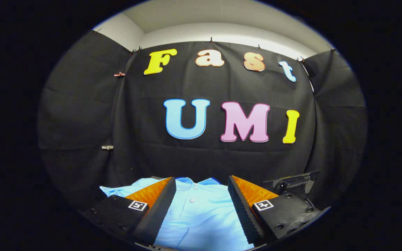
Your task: Put the clothes into the washing machine and then close the washing machine lid.
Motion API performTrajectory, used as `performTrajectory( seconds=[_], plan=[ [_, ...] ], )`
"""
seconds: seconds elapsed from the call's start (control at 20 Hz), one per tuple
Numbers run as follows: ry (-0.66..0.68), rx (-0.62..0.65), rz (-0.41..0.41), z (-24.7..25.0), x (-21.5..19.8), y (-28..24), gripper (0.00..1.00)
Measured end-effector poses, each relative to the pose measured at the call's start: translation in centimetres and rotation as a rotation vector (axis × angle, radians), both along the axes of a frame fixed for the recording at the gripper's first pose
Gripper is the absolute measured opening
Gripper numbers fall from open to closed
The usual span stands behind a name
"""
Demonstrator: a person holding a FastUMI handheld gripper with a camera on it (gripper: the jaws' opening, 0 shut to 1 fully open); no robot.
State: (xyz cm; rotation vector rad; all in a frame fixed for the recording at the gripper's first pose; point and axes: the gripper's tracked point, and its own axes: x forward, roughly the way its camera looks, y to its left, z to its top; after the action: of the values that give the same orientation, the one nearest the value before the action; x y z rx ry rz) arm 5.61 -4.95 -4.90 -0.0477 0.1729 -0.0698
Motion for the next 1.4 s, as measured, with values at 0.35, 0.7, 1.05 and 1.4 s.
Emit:
performTrajectory(
  seconds=[0.35,0.7,1.05,1.4],
  plan=[
    [0.096,0.027,0.035,-2.4,2.4,1.2,0.94],
    [0.245,0.019,0.031,-5.7,3.1,2.2,0.94],
    [0.414,0.091,-0.088,-8.7,4.4,0.2,0.94],
    [0.606,0.117,-0.141,-13.0,5.3,-0.2,0.94]
  ],
)
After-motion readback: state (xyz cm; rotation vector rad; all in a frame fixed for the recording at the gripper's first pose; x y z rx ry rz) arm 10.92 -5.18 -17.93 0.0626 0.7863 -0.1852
